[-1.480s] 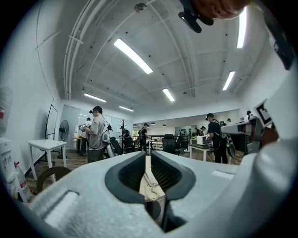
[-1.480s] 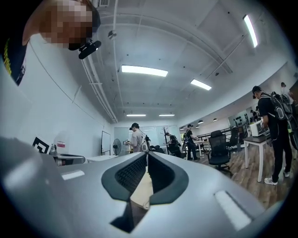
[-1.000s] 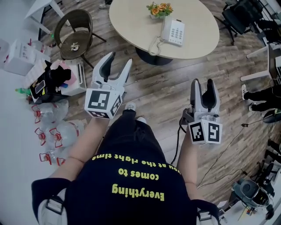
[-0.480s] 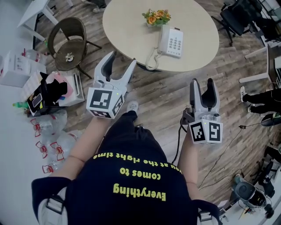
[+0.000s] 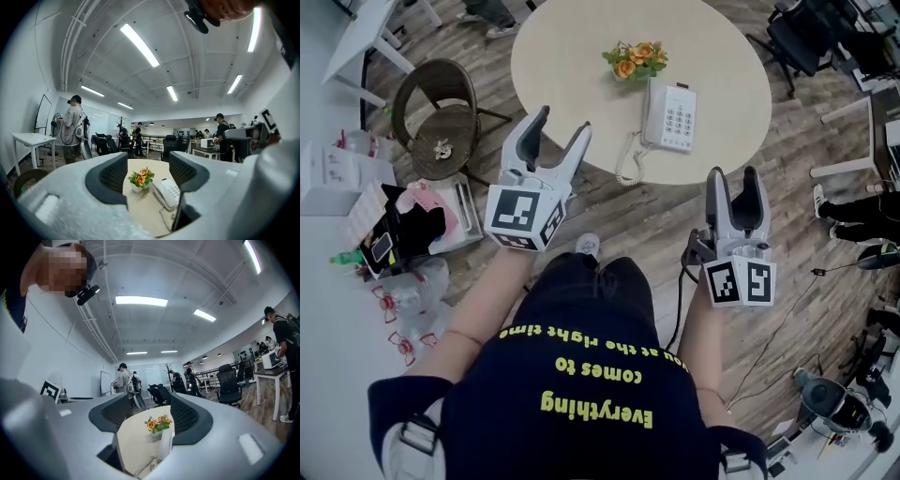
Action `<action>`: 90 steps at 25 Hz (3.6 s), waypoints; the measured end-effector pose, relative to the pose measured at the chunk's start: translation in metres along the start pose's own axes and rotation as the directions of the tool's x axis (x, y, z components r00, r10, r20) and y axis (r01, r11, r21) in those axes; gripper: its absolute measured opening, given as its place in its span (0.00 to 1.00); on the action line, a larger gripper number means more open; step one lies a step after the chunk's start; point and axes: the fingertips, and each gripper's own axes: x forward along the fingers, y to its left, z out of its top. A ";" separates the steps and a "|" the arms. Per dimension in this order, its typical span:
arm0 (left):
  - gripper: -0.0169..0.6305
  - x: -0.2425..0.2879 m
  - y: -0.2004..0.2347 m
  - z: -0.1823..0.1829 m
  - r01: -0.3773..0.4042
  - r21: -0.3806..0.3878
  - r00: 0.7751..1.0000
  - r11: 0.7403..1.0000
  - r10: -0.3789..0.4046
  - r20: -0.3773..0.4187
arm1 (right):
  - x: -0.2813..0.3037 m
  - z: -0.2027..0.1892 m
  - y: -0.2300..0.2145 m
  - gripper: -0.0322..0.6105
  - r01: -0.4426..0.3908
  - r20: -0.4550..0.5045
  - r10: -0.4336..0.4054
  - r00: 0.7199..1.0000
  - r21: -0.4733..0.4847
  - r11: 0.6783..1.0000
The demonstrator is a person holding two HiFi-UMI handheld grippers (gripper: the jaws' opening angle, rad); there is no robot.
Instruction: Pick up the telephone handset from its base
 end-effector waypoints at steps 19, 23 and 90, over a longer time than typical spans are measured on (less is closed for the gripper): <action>0.45 0.127 0.039 -0.010 -0.089 -0.011 0.995 0.996 0.088 -0.039 | 0.150 -0.006 -0.070 0.49 -0.103 -0.045 0.104 0.994 0.015 0.995; 0.45 0.161 0.041 -0.005 -0.121 0.007 0.992 0.993 0.121 -0.026 | 0.184 0.003 -0.097 0.49 -0.129 -0.021 0.130 0.991 0.017 0.991; 0.49 0.253 0.104 -0.098 0.002 -0.096 0.977 0.995 -0.022 -0.214 | 0.277 -0.328 -0.092 0.52 0.085 -0.689 -0.025 0.724 0.054 0.995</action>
